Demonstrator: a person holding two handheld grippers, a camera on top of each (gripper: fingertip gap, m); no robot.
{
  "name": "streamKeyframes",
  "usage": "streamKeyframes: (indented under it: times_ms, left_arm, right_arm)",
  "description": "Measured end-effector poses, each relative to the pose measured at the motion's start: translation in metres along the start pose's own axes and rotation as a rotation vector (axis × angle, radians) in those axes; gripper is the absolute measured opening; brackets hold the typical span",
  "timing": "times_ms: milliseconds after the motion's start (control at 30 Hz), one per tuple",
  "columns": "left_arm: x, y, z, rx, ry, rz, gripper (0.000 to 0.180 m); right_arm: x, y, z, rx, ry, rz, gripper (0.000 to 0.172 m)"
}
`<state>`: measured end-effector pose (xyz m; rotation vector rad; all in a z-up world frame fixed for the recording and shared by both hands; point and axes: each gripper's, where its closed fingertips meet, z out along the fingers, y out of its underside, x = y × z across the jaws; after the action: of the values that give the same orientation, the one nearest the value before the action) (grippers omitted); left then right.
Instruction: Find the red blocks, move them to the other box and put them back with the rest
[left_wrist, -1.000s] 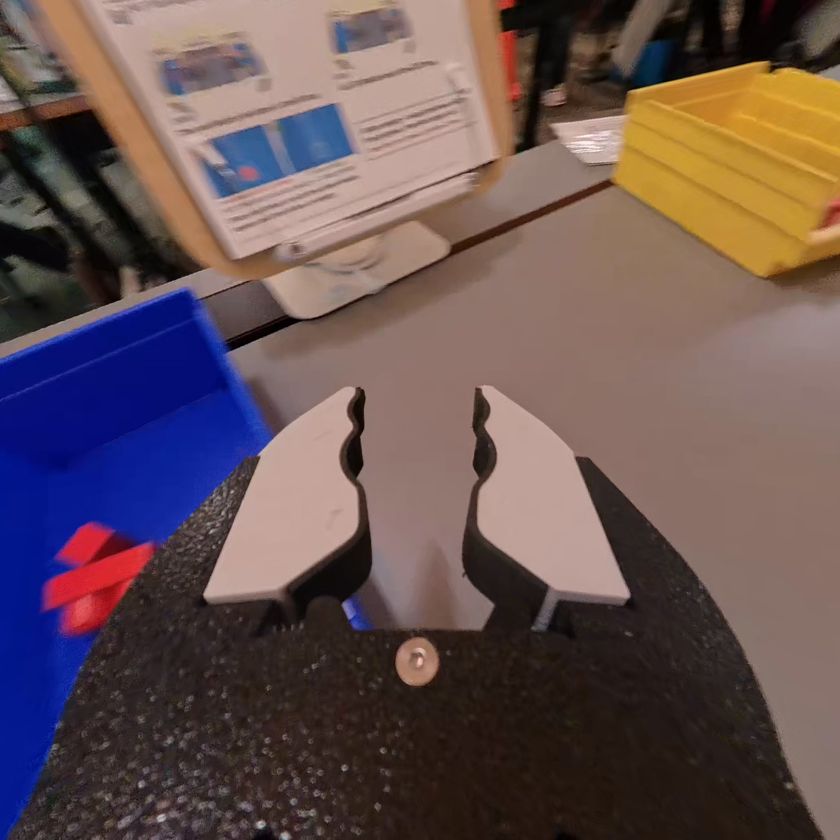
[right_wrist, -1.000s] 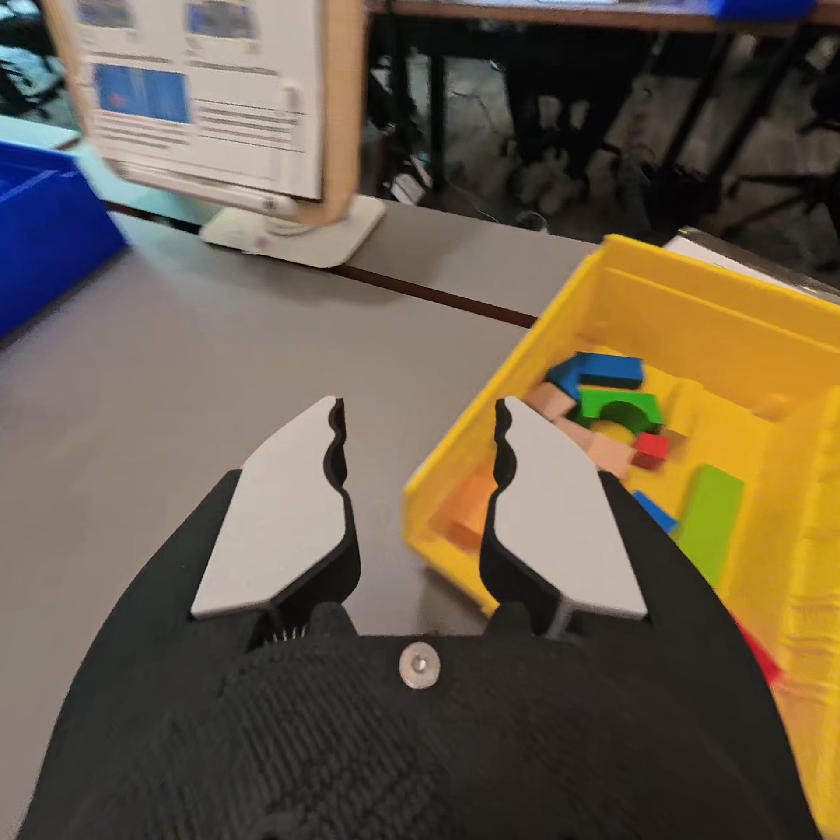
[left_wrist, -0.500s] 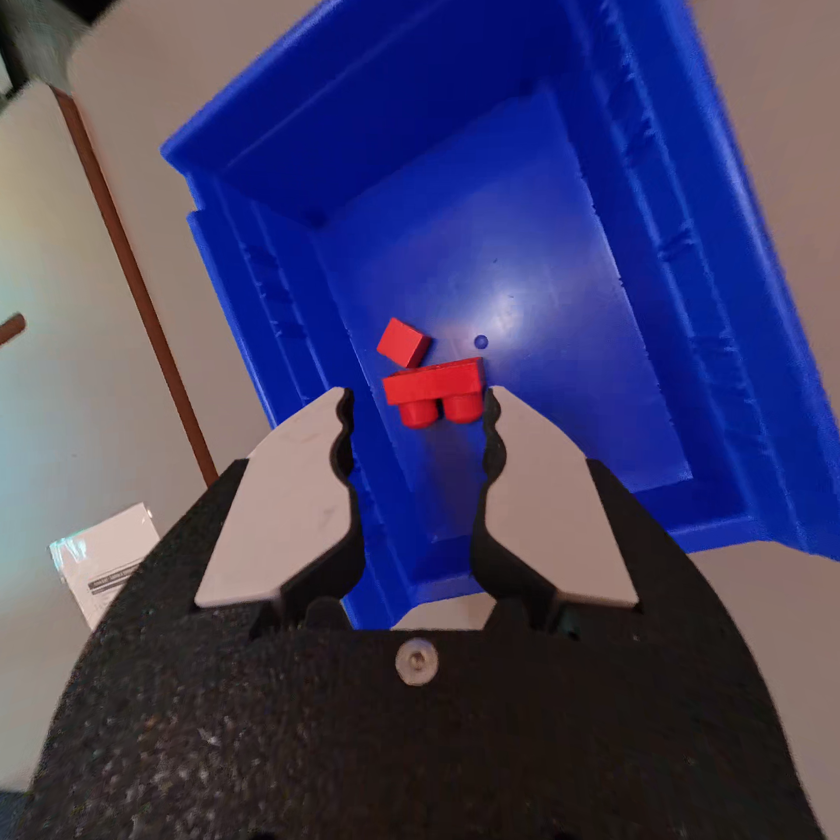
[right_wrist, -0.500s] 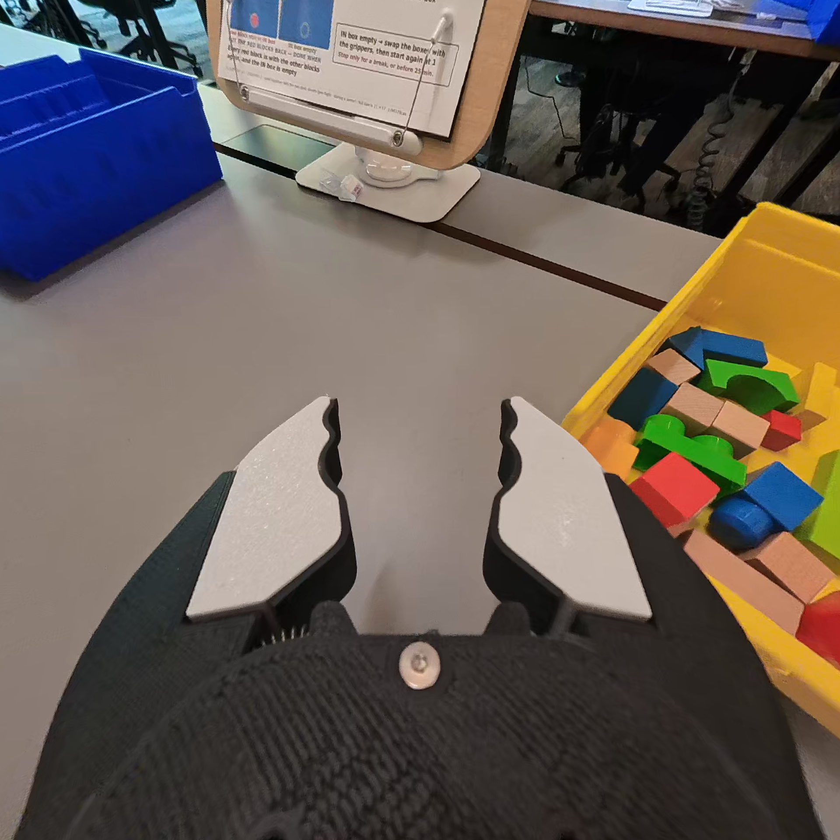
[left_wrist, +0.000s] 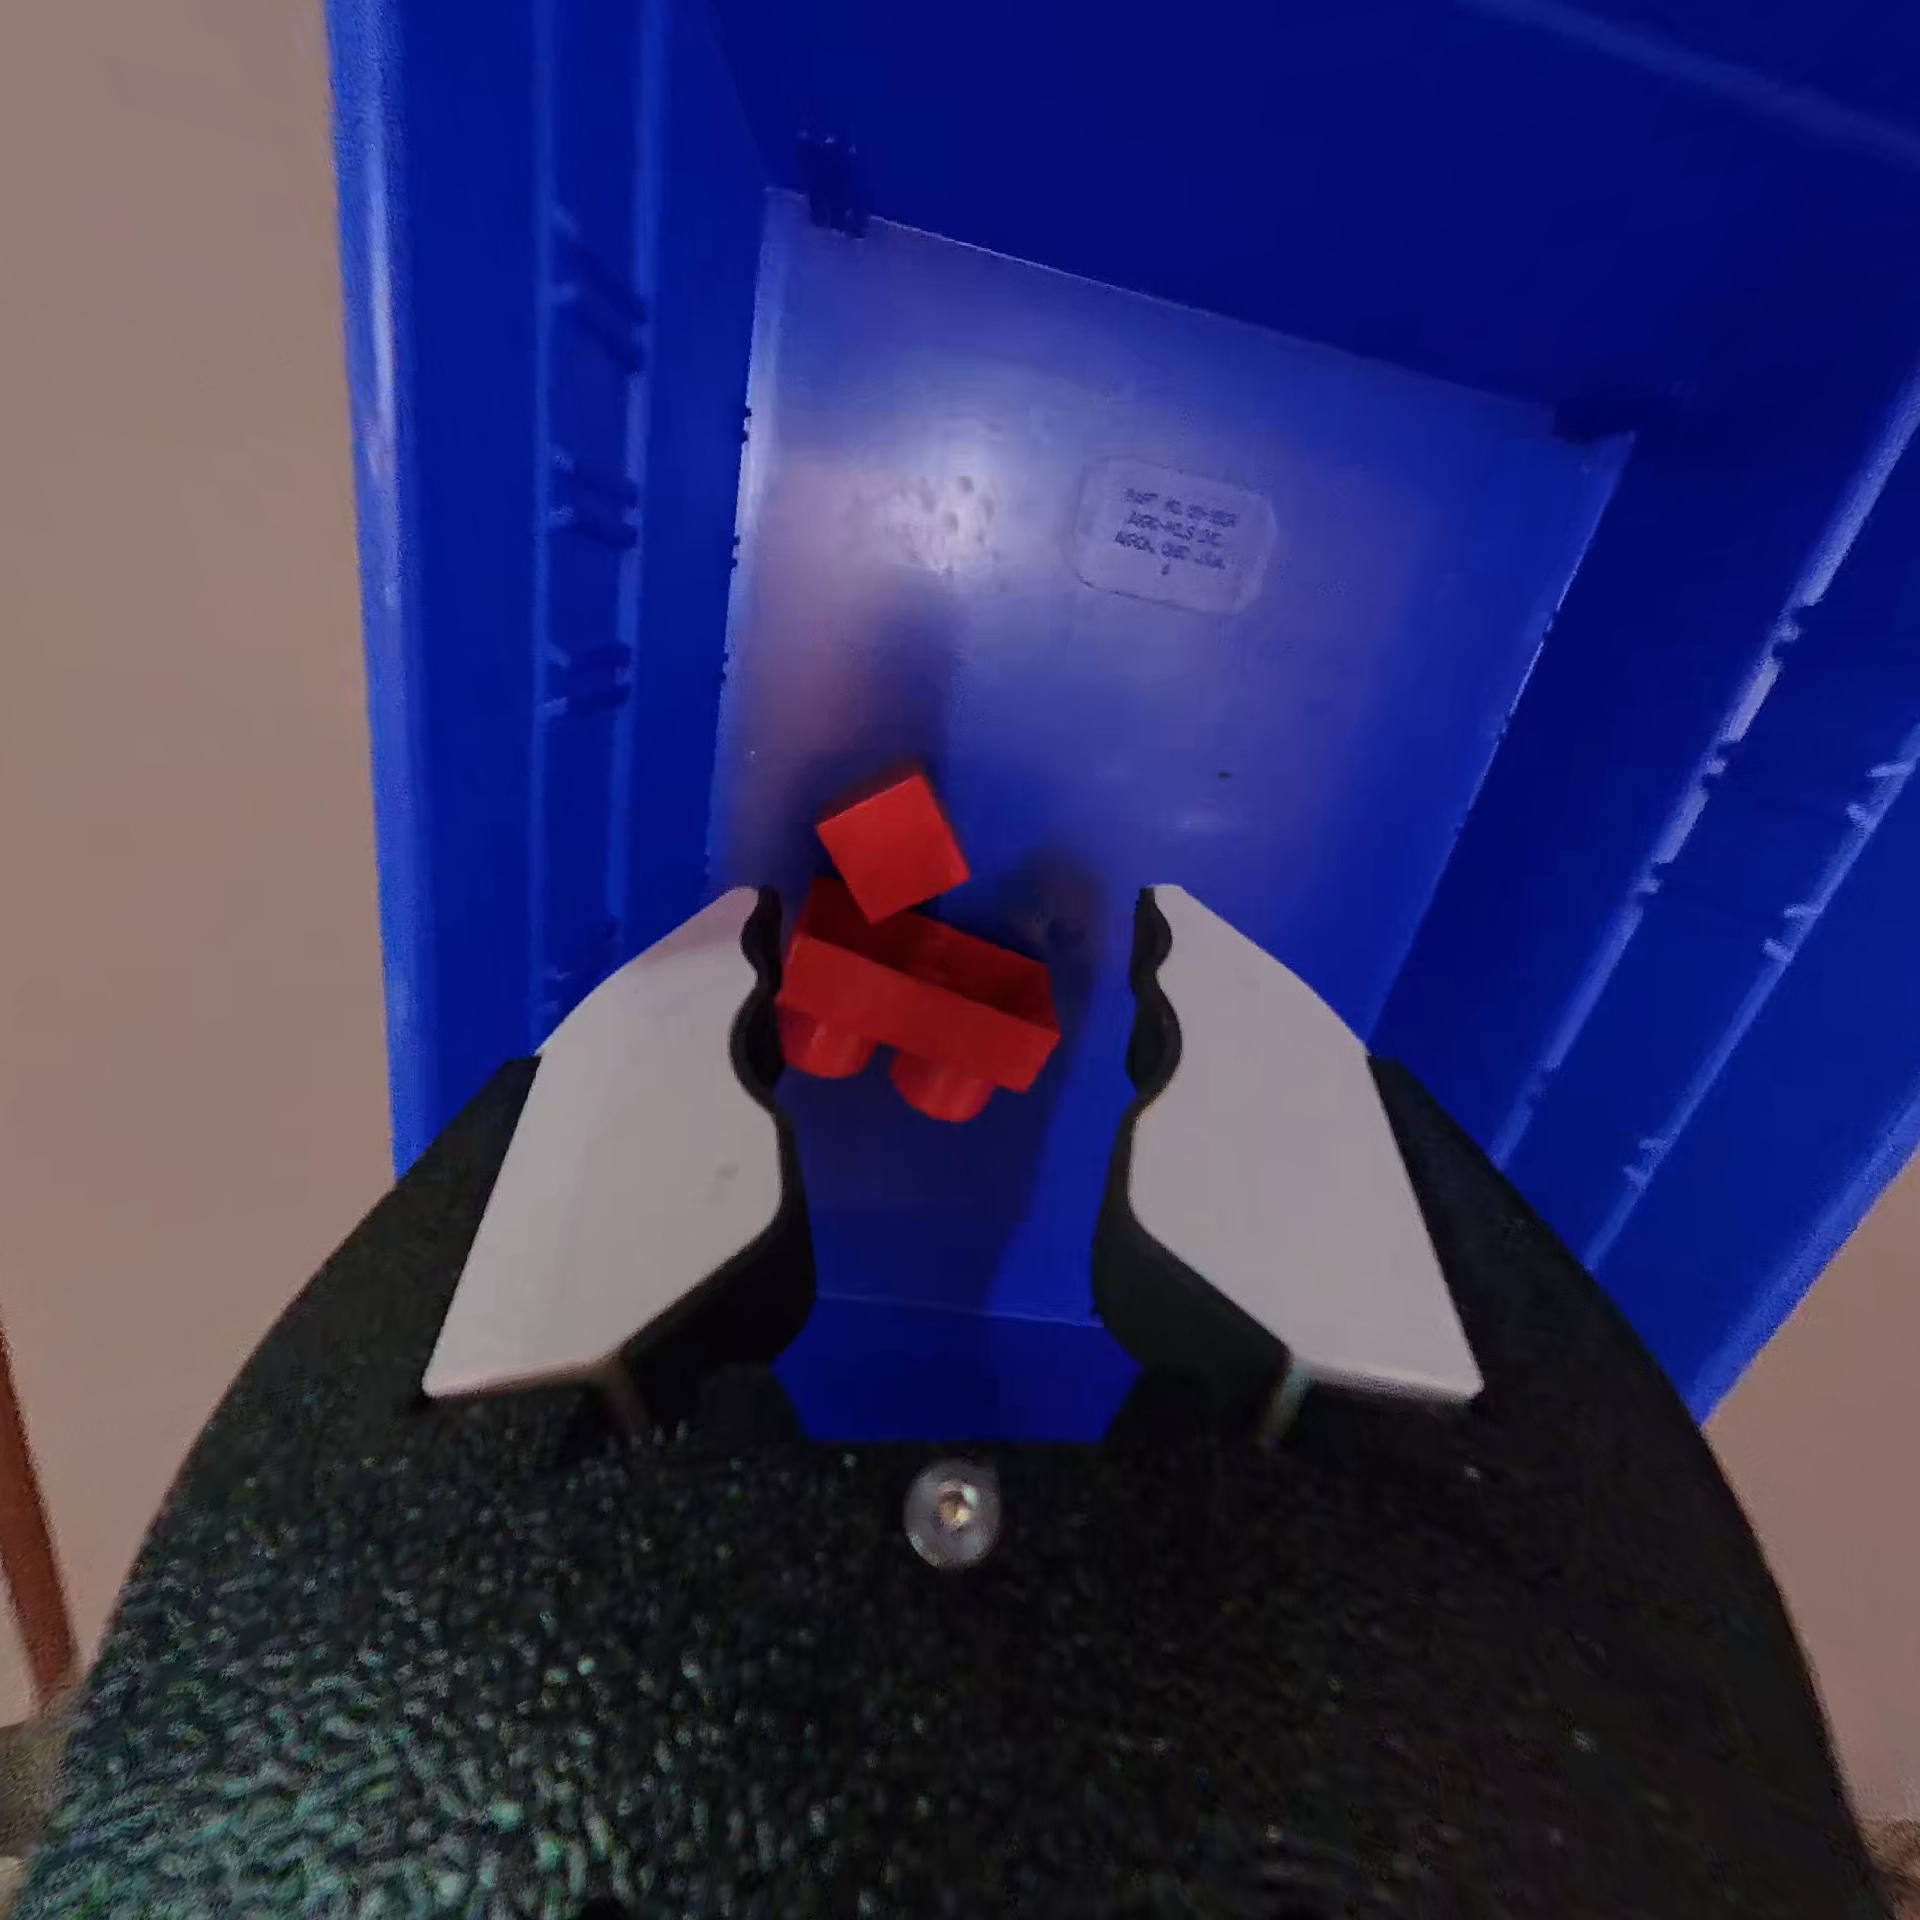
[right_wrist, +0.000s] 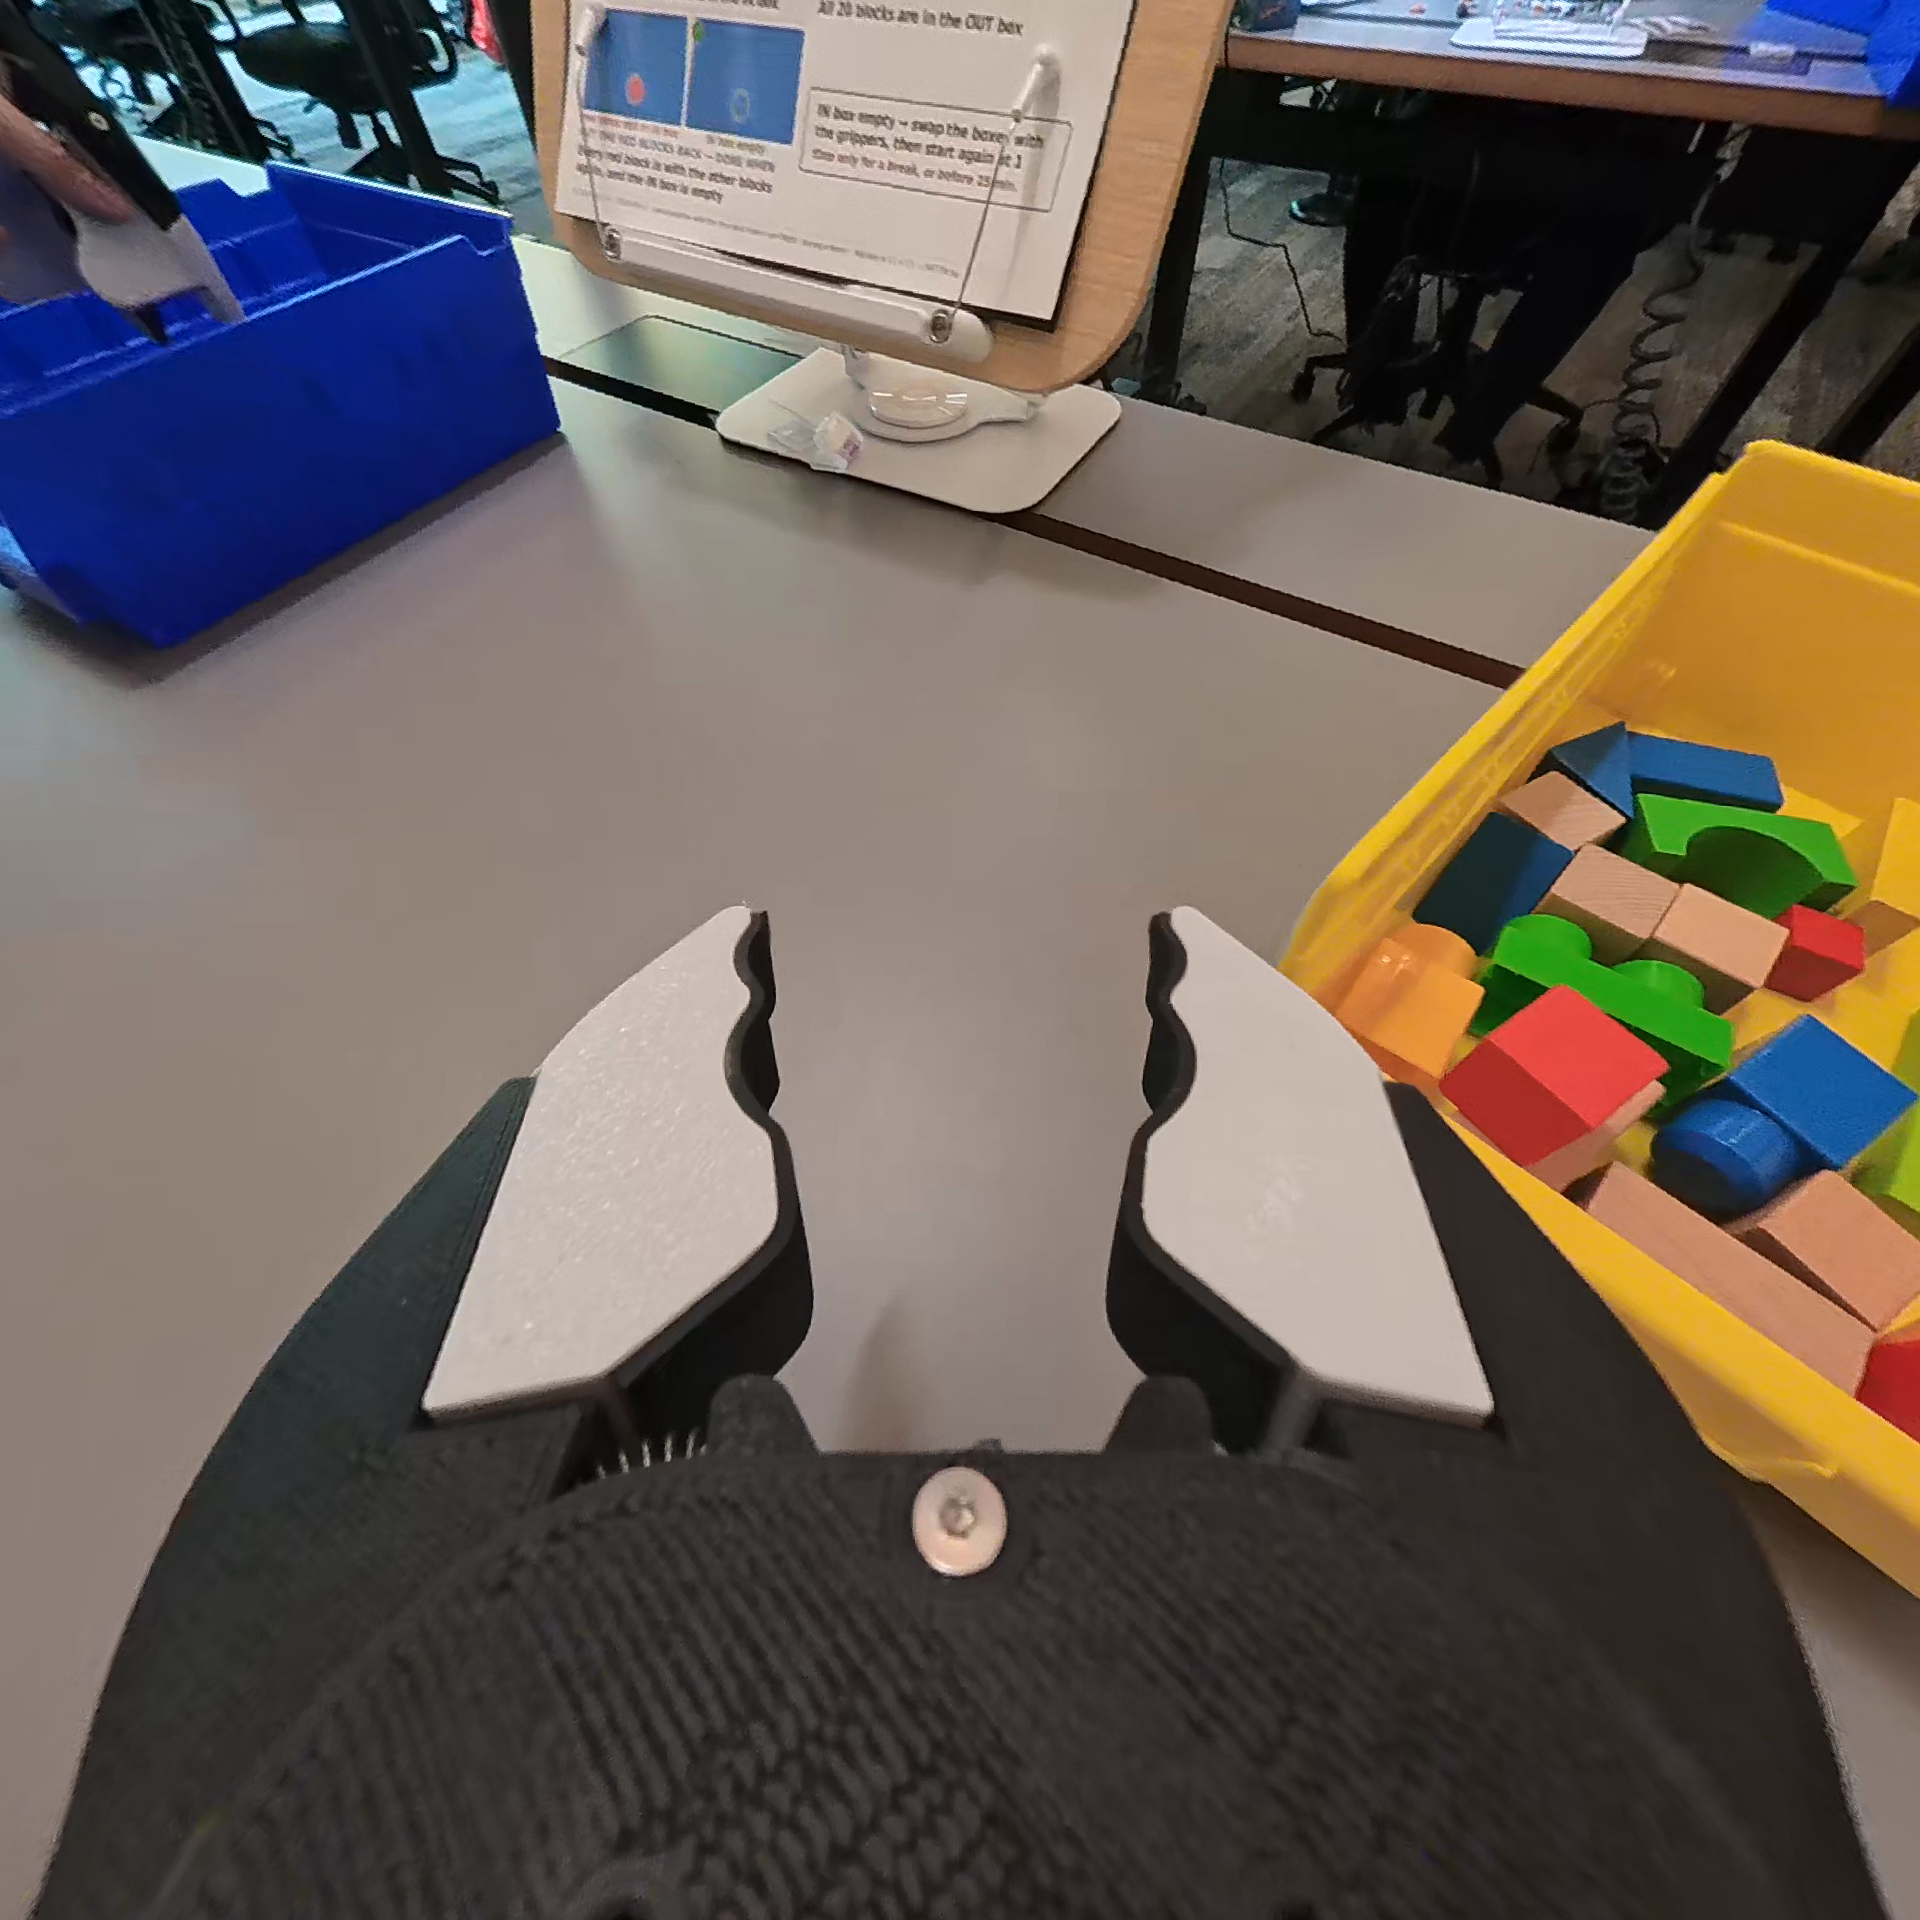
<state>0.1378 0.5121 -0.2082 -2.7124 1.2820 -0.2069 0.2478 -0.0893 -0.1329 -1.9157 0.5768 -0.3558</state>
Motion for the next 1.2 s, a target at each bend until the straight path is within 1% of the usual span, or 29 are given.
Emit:
streamKeyframes:
  times_ms: [167, 300, 433, 567, 667, 767, 833, 900, 1000, 1033, 1100, 1133, 1200]
  left_arm:
    - [-0.004, 0.005, 0.013, -0.015, -0.013, -0.125, 0.064]
    - [-0.011, 0.01, 0.026, -0.033, -0.037, -0.2, 0.063]
    - [-0.013, 0.01, 0.037, -0.032, -0.019, -0.254, 0.056]
    - [-0.013, 0.01, 0.045, -0.034, -0.02, -0.252, 0.049]
    - [-0.013, 0.01, 0.049, -0.038, -0.012, -0.24, 0.034]
    - [-0.009, 0.007, 0.045, -0.036, 0.017, -0.186, 0.032]
    - [-0.003, -0.001, 0.034, 0.003, 0.037, -0.126, 0.032]
    - [0.008, -0.015, 0.014, 0.078, 0.082, -0.054, 0.031]
    - [0.042, -0.031, -0.035, 0.248, 0.238, 0.069, 0.031]
    - [0.057, -0.032, -0.054, 0.308, 0.306, 0.113, 0.031]
    - [0.098, -0.023, -0.095, 0.409, 0.516, 0.213, 0.031]
    - [0.12, -0.013, -0.114, 0.441, 0.637, 0.264, 0.031]
    - [0.165, 0.018, -0.15, 0.48, 0.875, 0.388, 0.03]
  right_arm:
    - [-0.01, -0.002, 0.01, 0.007, -0.057, 0.011, 0.07]
    - [-0.013, -0.001, 0.009, 0.014, -0.068, 0.008, 0.071]
    - [-0.011, 0.004, 0.007, 0.007, -0.064, 0.019, 0.071]
    - [-0.009, 0.007, 0.005, 0.002, -0.06, 0.029, 0.071]
    - [-0.008, 0.008, 0.004, 0.001, -0.05, 0.026, 0.071]
    - [-0.006, 0.009, 0.004, -0.004, -0.038, 0.021, 0.071]
    - [-0.009, 0.007, 0.005, 0.01, -0.042, 0.007, 0.071]
    - [-0.013, 0.002, 0.008, 0.027, -0.045, -0.015, 0.07]
    - [-0.024, -0.011, 0.016, 0.068, -0.069, -0.089, 0.072]
    - [-0.03, -0.018, 0.019, 0.092, -0.084, -0.121, 0.074]
    - [-0.044, -0.035, 0.026, 0.154, -0.119, -0.187, 0.079]
    - [-0.052, -0.045, 0.03, 0.19, -0.134, -0.222, 0.08]
    - [-0.071, -0.065, 0.036, 0.261, -0.178, -0.3, 0.08]
